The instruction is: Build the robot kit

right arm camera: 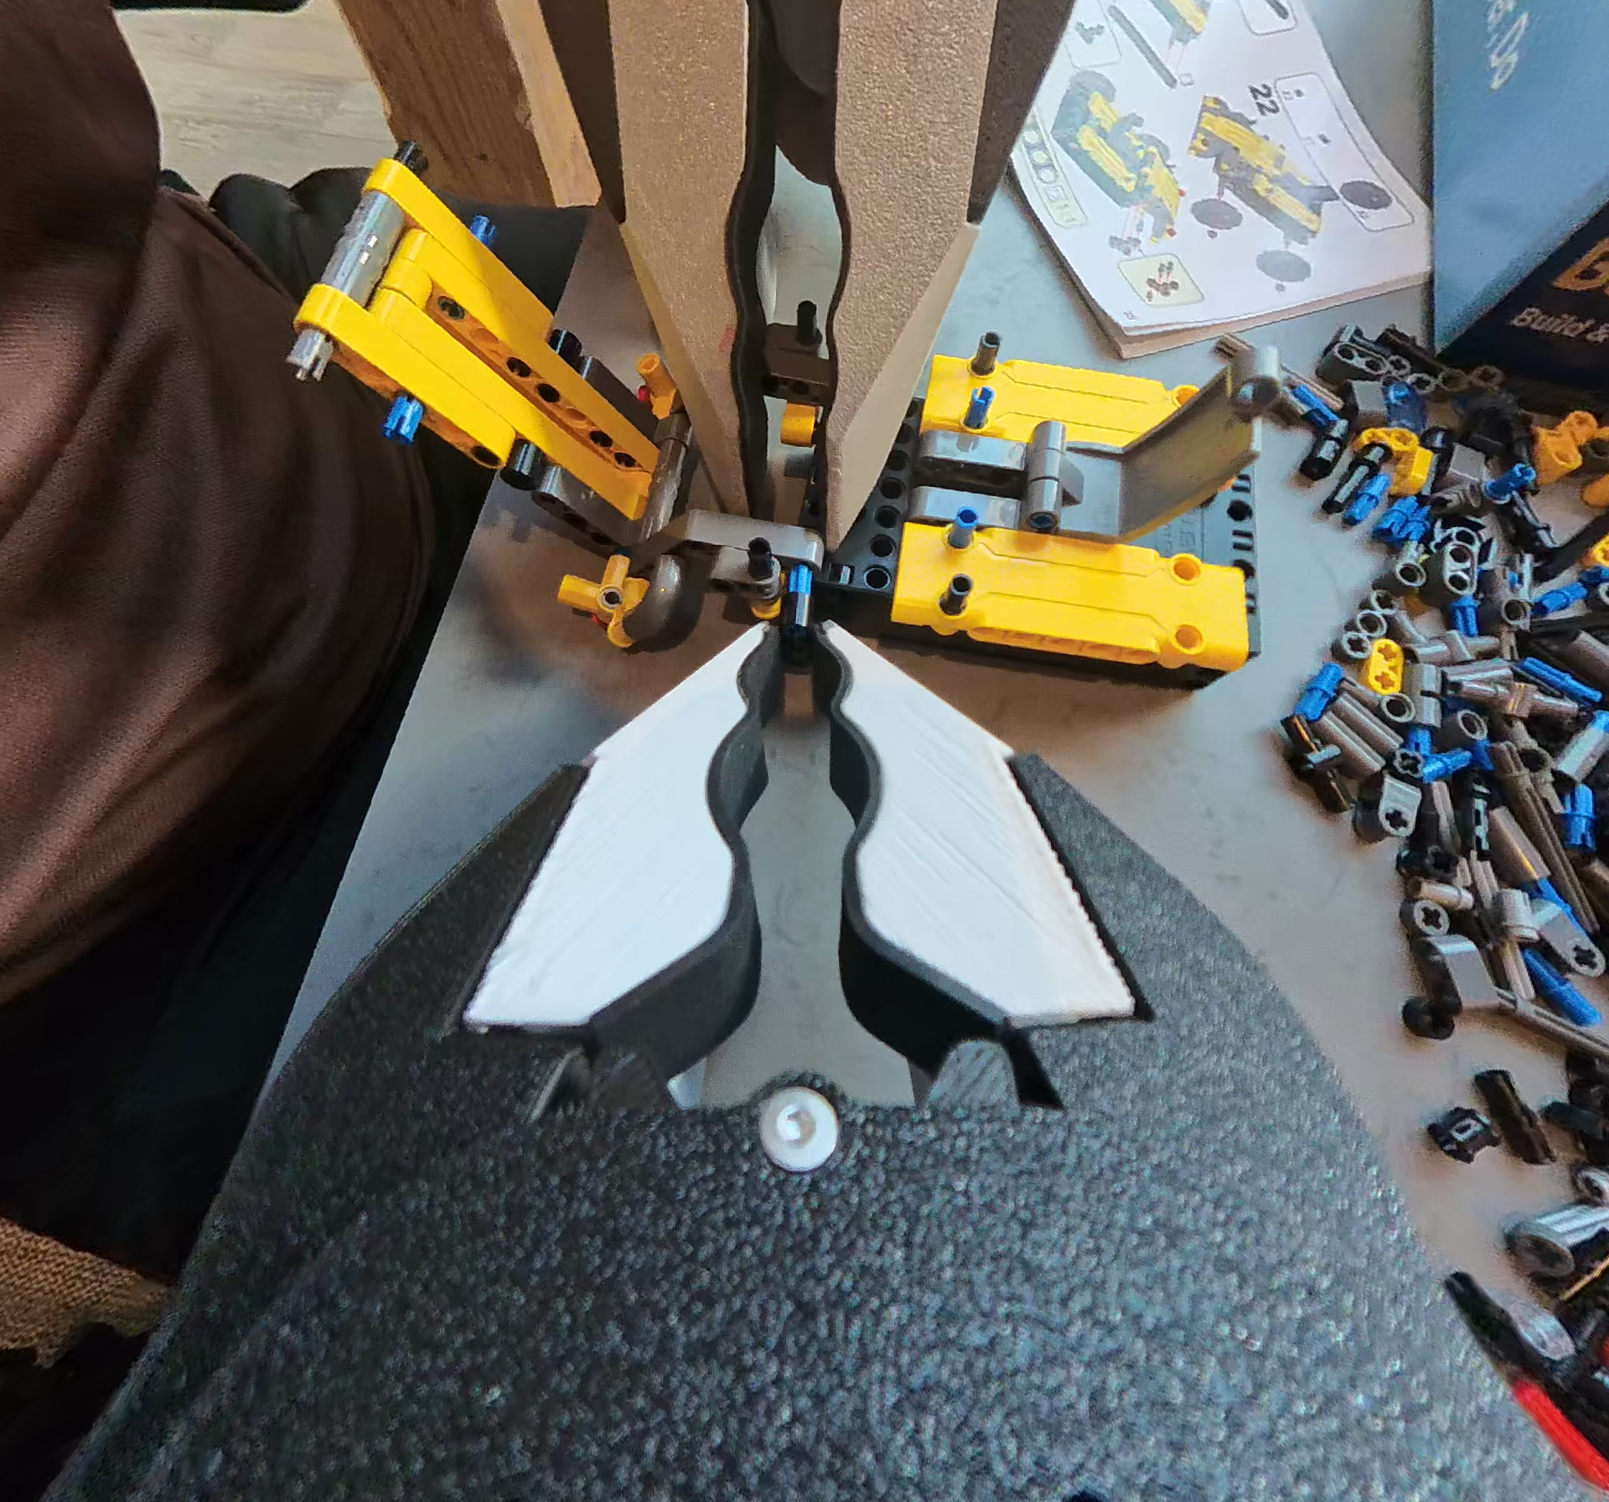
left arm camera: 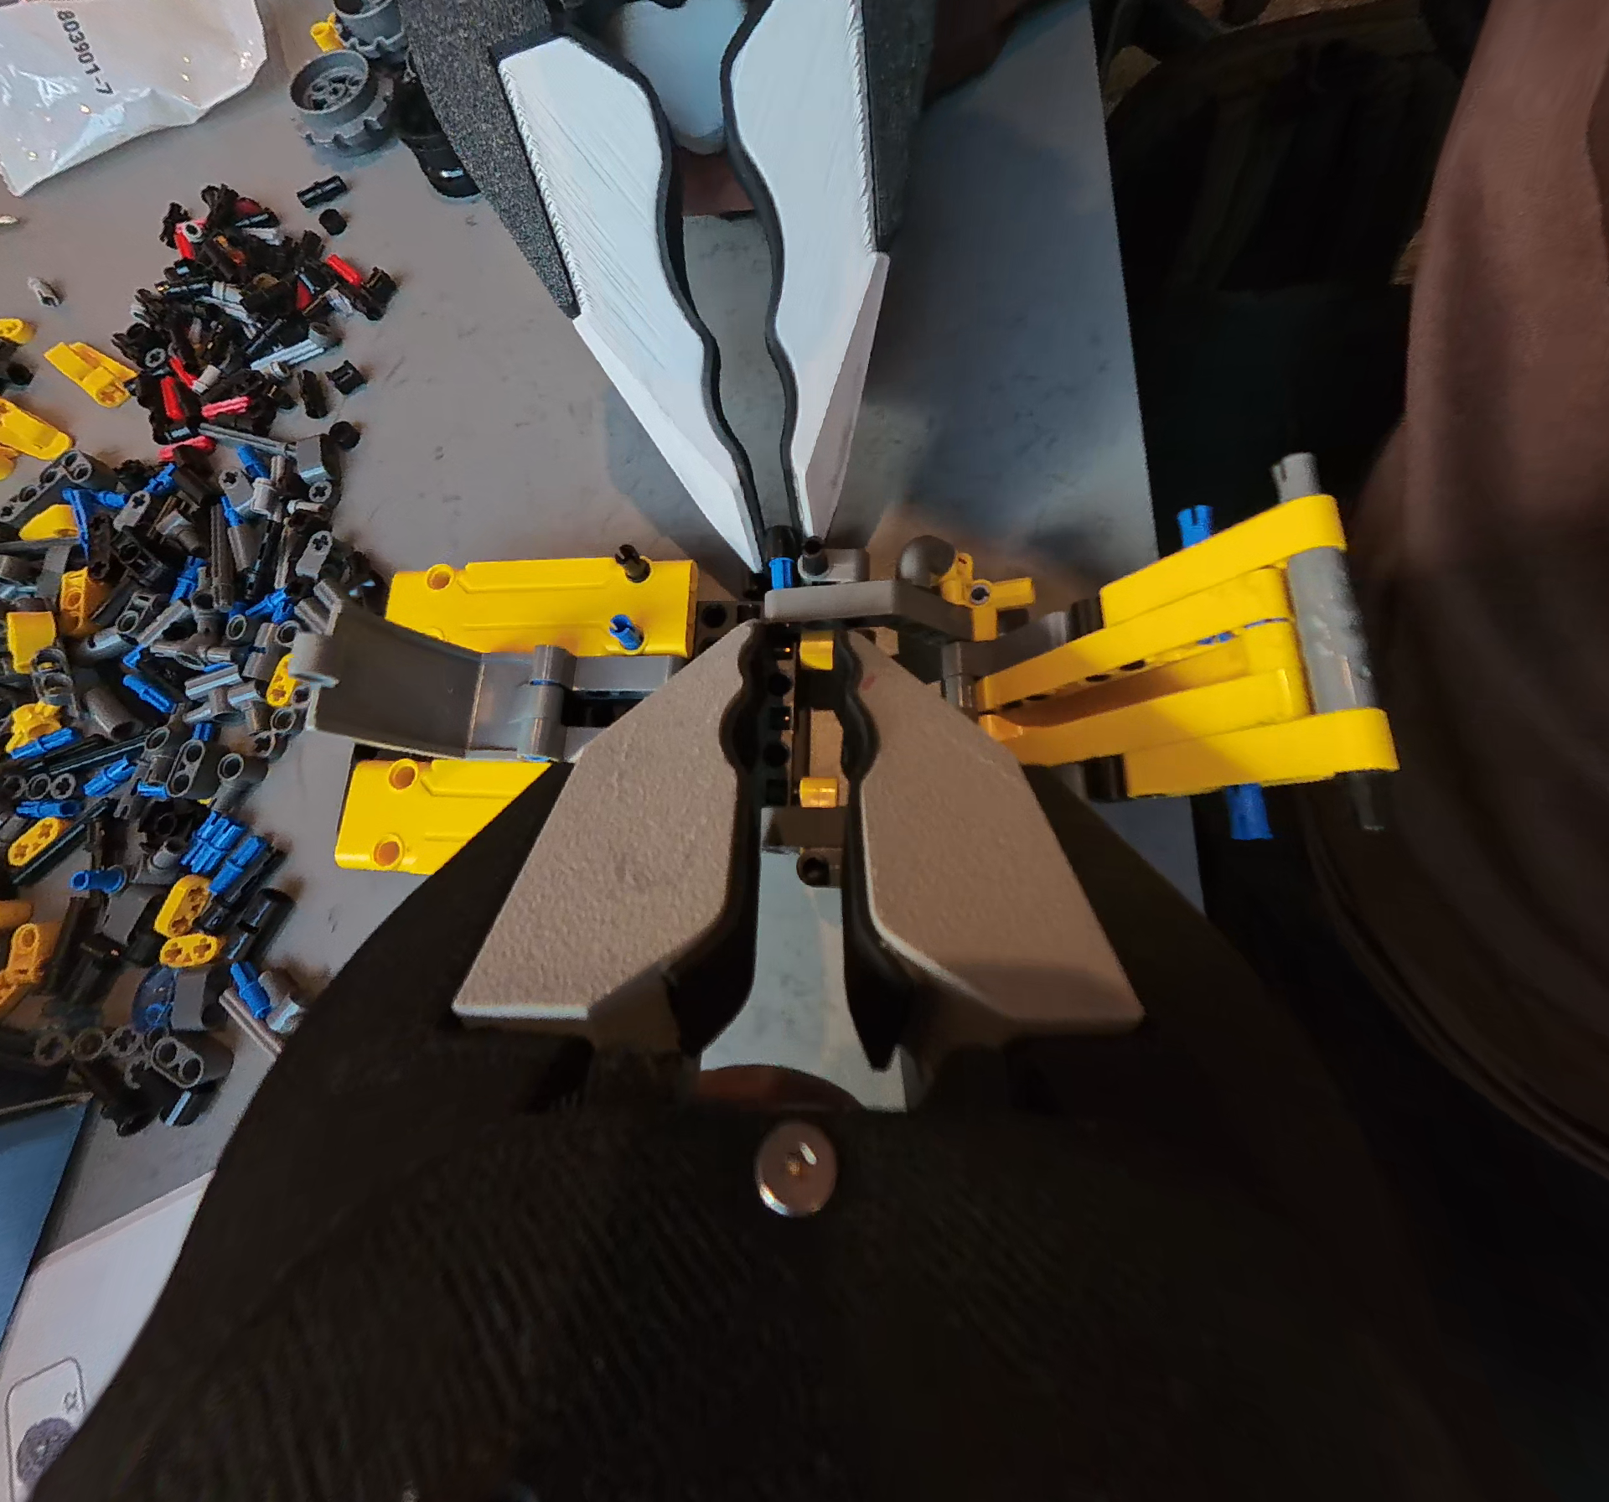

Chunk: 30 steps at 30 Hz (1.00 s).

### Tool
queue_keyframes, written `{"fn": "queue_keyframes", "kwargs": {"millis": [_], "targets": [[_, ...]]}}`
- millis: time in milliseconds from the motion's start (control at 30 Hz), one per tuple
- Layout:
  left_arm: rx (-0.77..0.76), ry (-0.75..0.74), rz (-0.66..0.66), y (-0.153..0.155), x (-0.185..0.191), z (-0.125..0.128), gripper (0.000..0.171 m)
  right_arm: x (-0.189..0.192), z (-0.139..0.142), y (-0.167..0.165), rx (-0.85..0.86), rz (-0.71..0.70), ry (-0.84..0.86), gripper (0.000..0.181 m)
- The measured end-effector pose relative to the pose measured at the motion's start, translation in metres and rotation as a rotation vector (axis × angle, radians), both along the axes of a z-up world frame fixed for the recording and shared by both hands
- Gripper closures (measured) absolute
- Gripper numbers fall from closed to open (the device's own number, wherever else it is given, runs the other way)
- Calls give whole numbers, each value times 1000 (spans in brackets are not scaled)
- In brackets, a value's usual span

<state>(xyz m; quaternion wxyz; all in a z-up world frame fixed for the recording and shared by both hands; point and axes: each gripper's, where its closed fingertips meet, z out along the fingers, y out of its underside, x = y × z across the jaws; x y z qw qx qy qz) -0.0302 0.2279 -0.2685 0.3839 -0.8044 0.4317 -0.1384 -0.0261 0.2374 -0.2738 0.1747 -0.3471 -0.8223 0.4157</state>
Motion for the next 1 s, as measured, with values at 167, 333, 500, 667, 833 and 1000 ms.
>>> {"fn": "queue_keyframes", "kwargs": {"millis": [167,333,500,667,833,1000], "targets": [[9,-11,20,1,-2,0,161,-2,1,0,-28,-32,-20,179],[12,-19,18,0,-1,0,161,-2,1,-1,-11,-27,-3,179],[20,-24,15,0,-1,0,162,-2,1,-2,17,-4,24,179],[21,-14,1,-1,0,0,162,-1,0,-4,29,22,34,179],[21,8,-5,-1,0,0,162,-2,0,-3,71,17,42,179],[11,17,-13,-1,0,0,162,-2,-1,-3,61,12,-18,179]]}}
